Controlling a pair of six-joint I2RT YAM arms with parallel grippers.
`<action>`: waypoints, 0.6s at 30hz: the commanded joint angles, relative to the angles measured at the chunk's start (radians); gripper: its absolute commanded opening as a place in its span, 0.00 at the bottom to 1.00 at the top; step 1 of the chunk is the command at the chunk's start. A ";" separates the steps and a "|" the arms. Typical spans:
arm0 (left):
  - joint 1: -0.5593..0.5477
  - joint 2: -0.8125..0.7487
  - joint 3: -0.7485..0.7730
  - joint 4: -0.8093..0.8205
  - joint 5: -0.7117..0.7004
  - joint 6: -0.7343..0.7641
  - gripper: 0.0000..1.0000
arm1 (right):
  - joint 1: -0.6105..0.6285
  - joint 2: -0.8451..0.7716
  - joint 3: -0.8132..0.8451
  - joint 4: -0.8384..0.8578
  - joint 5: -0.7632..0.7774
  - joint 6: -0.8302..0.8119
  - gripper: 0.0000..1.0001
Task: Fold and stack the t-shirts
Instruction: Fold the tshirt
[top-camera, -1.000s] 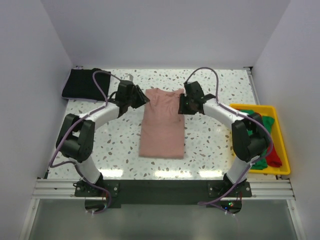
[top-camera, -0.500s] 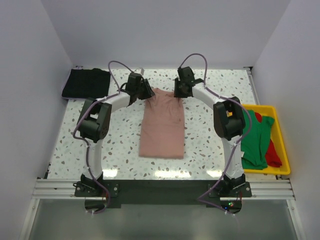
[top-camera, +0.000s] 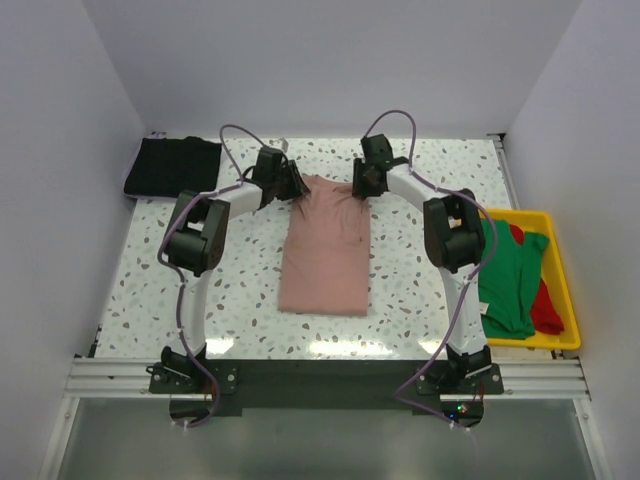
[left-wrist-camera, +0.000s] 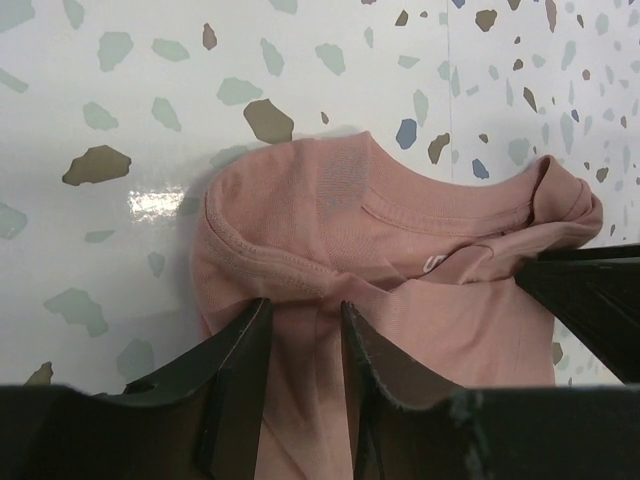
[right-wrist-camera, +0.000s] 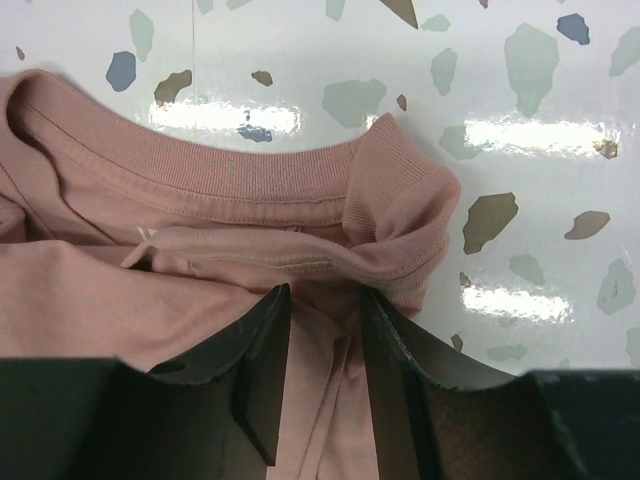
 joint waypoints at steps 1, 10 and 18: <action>0.020 0.008 0.039 0.022 0.018 0.006 0.39 | -0.016 -0.020 0.017 -0.005 -0.010 -0.036 0.39; 0.063 -0.128 0.034 0.098 0.132 -0.003 0.67 | -0.056 -0.159 -0.001 0.016 -0.128 -0.001 0.53; 0.065 -0.416 -0.253 0.010 0.057 -0.116 0.68 | -0.061 -0.386 -0.226 -0.039 -0.169 0.108 0.65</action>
